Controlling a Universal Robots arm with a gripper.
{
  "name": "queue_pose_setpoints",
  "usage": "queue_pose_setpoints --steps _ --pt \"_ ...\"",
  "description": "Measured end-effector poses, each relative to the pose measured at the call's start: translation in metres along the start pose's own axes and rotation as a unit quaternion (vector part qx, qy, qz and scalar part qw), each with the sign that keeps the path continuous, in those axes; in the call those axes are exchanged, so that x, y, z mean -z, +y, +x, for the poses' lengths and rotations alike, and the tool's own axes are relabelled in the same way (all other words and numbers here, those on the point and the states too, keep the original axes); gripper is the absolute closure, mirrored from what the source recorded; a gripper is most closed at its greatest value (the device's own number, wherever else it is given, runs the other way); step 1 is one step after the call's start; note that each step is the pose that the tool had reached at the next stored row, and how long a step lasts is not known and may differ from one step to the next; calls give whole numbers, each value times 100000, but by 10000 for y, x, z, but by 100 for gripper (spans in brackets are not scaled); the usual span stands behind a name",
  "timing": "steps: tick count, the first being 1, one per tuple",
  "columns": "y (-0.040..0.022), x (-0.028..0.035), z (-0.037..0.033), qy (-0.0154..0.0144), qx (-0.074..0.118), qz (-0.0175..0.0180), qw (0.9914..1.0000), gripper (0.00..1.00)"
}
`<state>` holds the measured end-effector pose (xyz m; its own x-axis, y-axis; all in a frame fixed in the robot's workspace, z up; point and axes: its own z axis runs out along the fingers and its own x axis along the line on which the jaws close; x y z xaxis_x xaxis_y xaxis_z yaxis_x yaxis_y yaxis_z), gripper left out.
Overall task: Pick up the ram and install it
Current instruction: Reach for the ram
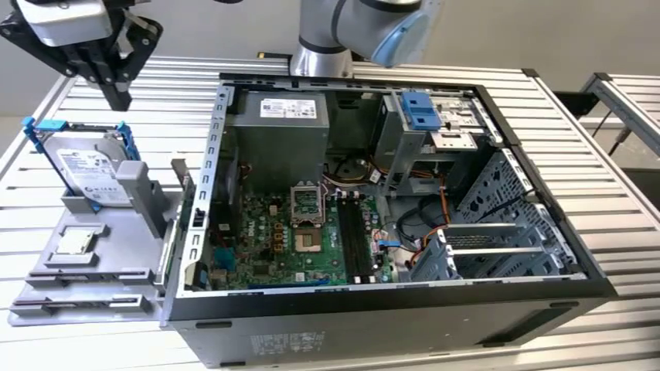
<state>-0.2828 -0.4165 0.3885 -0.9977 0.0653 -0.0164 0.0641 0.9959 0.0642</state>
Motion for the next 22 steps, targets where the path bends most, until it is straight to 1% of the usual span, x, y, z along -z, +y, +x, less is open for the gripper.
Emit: queue_pose_setpoints --steps 5,8,11,15,16,22 --pt "-33 4 138 -232 11 -107 100000 100" --pt "-43 7 213 -262 18 -134 100000 100" --pt "-52 9 328 -259 60 -215 99999 100" --pt "-62 11 473 -259 178 -238 99999 100" --pt "-62 12 490 -251 209 -238 99999 100" --pt "-62 12 492 -242 301 -235 99999 100"
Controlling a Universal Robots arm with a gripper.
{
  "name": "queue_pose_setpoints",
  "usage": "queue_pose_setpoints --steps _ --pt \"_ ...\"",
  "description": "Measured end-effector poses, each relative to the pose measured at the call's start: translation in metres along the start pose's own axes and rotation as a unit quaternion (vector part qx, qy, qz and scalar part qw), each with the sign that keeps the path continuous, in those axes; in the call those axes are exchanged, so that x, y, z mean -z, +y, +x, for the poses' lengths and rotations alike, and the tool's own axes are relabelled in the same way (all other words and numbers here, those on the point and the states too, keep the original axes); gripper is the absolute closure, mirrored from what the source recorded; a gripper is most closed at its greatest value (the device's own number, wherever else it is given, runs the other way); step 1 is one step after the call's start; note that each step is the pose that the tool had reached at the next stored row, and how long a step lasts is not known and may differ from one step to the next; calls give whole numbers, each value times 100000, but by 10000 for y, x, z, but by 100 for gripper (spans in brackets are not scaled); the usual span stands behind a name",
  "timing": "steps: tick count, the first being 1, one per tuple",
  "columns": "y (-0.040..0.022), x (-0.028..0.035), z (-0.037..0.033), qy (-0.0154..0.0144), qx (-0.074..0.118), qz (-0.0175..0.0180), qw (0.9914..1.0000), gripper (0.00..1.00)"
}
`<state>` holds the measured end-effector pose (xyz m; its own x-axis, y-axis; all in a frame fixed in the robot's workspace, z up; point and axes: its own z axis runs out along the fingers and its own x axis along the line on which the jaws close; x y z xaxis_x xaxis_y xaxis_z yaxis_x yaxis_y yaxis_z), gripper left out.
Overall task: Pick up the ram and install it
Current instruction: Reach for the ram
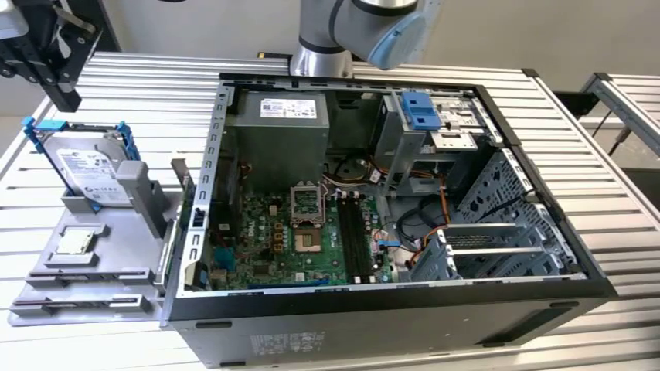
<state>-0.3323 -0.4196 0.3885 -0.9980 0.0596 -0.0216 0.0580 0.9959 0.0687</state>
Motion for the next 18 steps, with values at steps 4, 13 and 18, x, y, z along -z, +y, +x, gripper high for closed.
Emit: queue_pose_setpoints --steps 4,13,18 --pt "0 0 0 2 40 -2 100000 100" --pt "-284 18 -18 17 45 -2 100000 100" --pt "-509 29 -27 13 37 -6 100000 100"
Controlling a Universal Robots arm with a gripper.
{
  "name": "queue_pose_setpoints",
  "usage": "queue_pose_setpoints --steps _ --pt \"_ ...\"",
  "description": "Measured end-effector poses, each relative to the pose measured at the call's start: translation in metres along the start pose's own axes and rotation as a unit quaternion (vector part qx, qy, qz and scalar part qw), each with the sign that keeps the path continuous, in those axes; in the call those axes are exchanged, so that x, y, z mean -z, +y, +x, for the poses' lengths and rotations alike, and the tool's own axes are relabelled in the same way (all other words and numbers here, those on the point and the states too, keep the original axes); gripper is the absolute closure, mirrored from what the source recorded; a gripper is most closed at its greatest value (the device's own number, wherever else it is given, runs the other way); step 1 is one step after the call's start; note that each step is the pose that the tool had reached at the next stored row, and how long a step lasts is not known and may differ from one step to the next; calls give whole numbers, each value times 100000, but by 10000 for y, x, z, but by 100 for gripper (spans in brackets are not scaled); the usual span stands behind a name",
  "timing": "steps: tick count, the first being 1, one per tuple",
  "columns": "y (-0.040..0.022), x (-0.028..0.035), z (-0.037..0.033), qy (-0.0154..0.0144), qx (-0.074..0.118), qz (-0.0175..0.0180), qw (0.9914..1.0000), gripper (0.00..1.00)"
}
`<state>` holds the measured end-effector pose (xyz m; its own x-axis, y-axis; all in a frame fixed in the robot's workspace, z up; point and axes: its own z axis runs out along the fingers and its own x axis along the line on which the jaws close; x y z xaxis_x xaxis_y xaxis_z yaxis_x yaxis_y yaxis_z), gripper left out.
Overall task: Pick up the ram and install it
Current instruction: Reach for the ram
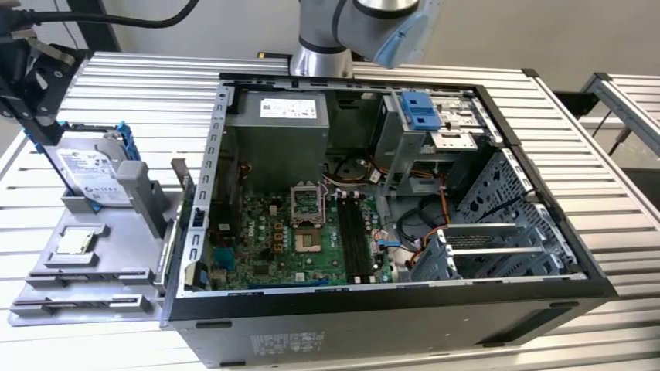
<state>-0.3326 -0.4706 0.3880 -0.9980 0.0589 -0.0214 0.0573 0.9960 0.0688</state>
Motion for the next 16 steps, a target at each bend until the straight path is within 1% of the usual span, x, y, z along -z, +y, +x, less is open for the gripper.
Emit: queue_pose_setpoints --steps 6,11,12,16 --pt "-276 13 3 6 -2 -4 100000 100" --pt "-492 20 15 -1 1 -10 100000 100" --pt "-519 21 27 4 3 -7 100000 100" --pt "-591 24 160 -5 -3 -127 100000 100"
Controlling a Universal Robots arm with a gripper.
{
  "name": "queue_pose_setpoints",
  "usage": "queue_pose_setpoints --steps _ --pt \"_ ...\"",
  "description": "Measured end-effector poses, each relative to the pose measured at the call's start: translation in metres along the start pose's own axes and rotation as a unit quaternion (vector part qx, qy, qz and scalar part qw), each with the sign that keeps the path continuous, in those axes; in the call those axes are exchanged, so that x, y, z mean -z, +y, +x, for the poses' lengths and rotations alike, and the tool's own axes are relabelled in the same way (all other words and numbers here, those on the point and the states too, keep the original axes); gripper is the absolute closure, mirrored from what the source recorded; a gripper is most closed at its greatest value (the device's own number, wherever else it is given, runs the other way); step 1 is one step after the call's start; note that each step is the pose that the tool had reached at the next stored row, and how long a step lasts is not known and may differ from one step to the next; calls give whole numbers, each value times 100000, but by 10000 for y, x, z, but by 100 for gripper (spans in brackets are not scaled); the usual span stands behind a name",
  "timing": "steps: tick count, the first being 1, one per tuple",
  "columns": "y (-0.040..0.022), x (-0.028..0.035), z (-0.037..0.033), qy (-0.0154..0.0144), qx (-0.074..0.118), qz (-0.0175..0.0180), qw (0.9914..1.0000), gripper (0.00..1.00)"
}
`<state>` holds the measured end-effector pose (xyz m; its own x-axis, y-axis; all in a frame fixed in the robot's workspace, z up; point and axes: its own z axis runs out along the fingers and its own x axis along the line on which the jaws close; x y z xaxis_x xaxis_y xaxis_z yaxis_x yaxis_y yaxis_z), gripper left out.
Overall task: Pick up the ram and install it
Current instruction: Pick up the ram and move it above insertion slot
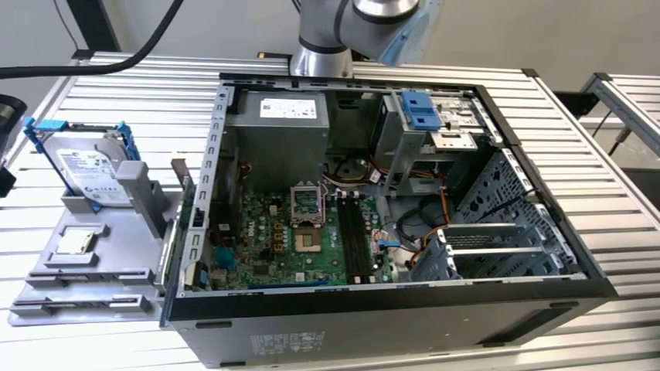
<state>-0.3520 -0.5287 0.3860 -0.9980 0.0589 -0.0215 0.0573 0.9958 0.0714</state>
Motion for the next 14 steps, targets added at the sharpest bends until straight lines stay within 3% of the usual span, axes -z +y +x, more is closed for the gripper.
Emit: queue_pose_setpoints --steps 14 --pt "-3 -1 7 125 -8 2 100000 100"
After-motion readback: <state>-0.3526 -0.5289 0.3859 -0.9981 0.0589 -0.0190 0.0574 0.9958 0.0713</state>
